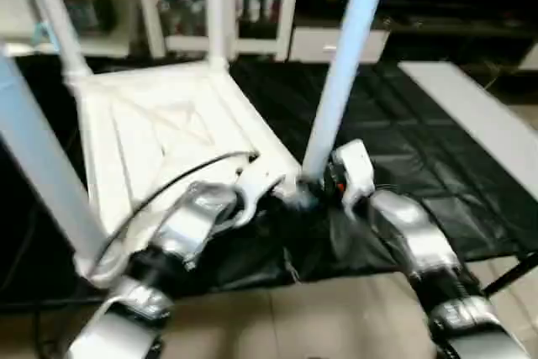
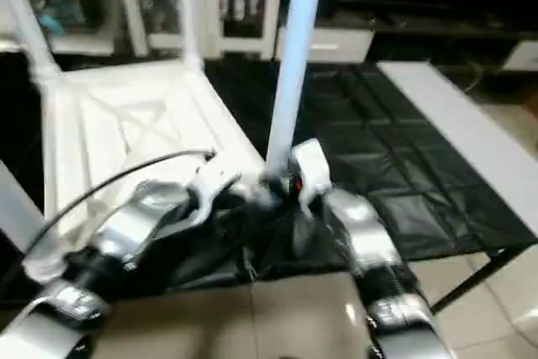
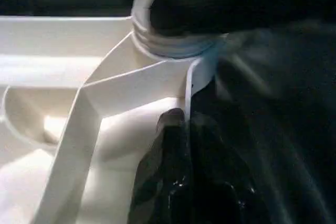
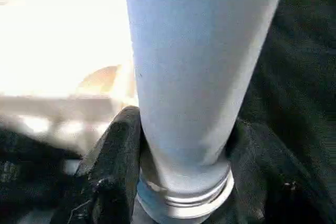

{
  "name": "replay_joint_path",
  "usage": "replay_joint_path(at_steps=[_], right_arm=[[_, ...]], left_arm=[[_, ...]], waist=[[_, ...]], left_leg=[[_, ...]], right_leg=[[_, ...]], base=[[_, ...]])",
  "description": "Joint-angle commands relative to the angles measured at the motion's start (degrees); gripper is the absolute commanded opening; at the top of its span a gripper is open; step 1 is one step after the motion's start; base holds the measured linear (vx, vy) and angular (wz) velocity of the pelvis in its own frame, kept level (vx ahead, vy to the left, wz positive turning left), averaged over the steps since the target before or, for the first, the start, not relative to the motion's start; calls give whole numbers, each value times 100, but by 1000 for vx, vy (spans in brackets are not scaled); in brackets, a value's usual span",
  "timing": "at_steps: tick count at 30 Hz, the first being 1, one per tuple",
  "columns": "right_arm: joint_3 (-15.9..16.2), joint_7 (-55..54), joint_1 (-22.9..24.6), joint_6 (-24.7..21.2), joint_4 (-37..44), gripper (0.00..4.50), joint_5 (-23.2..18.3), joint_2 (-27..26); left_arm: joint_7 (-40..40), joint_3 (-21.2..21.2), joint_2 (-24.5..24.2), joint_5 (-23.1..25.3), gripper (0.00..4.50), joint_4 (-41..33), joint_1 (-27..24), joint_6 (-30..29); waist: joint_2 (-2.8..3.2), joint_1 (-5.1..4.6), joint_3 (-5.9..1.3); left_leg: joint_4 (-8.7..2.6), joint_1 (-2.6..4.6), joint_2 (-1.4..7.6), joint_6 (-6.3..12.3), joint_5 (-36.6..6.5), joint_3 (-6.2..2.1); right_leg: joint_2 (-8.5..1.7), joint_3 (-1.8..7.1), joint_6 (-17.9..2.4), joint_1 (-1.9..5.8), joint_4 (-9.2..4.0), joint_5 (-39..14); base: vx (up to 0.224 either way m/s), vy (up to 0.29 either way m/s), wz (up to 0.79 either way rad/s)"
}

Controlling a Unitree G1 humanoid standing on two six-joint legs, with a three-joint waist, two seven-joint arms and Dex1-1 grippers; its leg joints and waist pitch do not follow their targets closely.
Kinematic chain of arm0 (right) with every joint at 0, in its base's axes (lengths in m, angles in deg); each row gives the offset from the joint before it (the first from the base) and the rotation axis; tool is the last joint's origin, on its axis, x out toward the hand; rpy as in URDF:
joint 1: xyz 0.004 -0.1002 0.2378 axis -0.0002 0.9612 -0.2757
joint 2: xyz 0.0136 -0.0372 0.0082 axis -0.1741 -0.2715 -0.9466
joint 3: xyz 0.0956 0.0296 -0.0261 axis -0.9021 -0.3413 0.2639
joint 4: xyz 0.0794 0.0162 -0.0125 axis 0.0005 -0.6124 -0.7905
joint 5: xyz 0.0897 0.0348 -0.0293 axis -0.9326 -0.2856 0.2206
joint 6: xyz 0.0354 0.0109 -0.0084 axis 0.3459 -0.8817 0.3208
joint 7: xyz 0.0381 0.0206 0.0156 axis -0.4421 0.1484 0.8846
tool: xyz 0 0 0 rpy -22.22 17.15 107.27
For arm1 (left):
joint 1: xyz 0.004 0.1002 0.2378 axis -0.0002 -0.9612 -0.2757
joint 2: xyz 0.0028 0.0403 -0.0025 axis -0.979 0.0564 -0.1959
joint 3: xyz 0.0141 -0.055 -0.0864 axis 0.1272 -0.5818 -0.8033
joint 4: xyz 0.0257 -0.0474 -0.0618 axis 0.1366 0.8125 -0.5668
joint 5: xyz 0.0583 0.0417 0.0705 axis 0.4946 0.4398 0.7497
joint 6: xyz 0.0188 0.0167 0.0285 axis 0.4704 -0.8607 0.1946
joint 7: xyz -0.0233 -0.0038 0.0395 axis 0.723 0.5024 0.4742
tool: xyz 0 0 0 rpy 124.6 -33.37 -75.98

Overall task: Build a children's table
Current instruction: Rotate leg to tighten

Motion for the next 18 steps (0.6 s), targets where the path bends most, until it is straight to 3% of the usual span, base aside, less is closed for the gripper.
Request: replay_joint_path(at_steps=[1,2,3,4,5,6,8,10,11,14,15,17,18], right_arm=[[-14,-534,44,-165,-569,199,32,-282],[-39,-654,-37,-98,-684,199,27,-388],[-45,-683,-56,-82,-713,199,26,-414],[-43,-796,-170,42,-867,199,59,-558],[-4,-879,-282,212,-1000,199,138,-701],[7,-943,-337,298,-1084,199,168,-751],[8,-953,-412,442,-1162,199,167,-810],[-106,-670,-463,611,-1201,198,82,-890],[-105,-605,-452,657,-1167,198,90,-872],[-112,-185,-377,790,-1013,198,-9,-787],[-126,-14,-325,779,-906,253,-71,-732],[-165,137,-232,779,-697,266,-157,-620],[-167,260,-144,760,-498,272,-217,-532]], left_arm=[[-986,-393,199,-34,0,232,263,483],[-1189,-440,264,-5,0,319,319,584],[-1238,-451,280,2,0,340,333,609],[-1490,-496,349,55,0,456,415,734],[-1776,-548,395,105,0,564,505,878],[-1906,-588,424,128,0,620,546,929],[-2023,-607,414,188,0,656,600,1010],[-1966,-569,349,217,0,710,623,1073],[-1922,-538,320,225,0,696,603,1077],[-1804,-510,270,180,0,720,548,1125],[-1683,-462,240,180,0,714,514,1104],[-1486,-415,190,165,0,670,440,1110],[-1342,-383,155,147,0,600,377,1055]], waist=[[15,33,-343],[6,20,-343],[-15,6,-298],[-43,3,-290],[-56,-22,-269],[-55,-13,-282],[-35,16,-330],[-45,45,-362],[-39,59,-361],[-33,93,-377],[-26,106,-393],[-22,119,-383],[-31,112,-387]], left_leg=[[-565,-88,111,-174,-1313,25],[-582,-56,117,-98,-1308,62],[-602,-71,93,32,-1432,123],[-608,-70,86,88,-1563,143],[-585,-30,64,138,-2022,177],[-591,-32,64,156,-1994,174],[-622,-81,95,215,-1602,173],[-611,-104,121,334,-970,219],[-593,-90,121,408,-856,249],[-559,-81,120,595,-594,295],[-541,-72,129,688,-397,310],[-532,-60,135,809,-308,338],[-532,-91,126,898,-353,337]], right_leg=[[-197,302,-647,269,-592,-2147],[-176,320,-835,251,-595,-1721],[-144,323,-1011,255,-621,-1616],[-133,312,-988,256,-646,-1864],[-163,311,-766,181,-744,-2770],[-171,314,-698,196,-761,-2867],[-191,338,-670,251,-733,-2457],[-151,372,-975,257,-616,-1331],[-146,386,-1129,251,-582,-1044],[-156,396,-1337,272,-538,-642],[-156,396,-1429,283,-498,-392],[-143,399,-1524,286,-485,-189],[-140,399,-1501,321,-470,-124]], base=[[55,33,-21],[0,0,0],[0,0,0],[0,0,0],[0,0,0],[0,0,0],[0,0,0],[0,0,0],[0,0,0],[18,1,0],[0,0,0],[0,0,0],[0,0,0]])
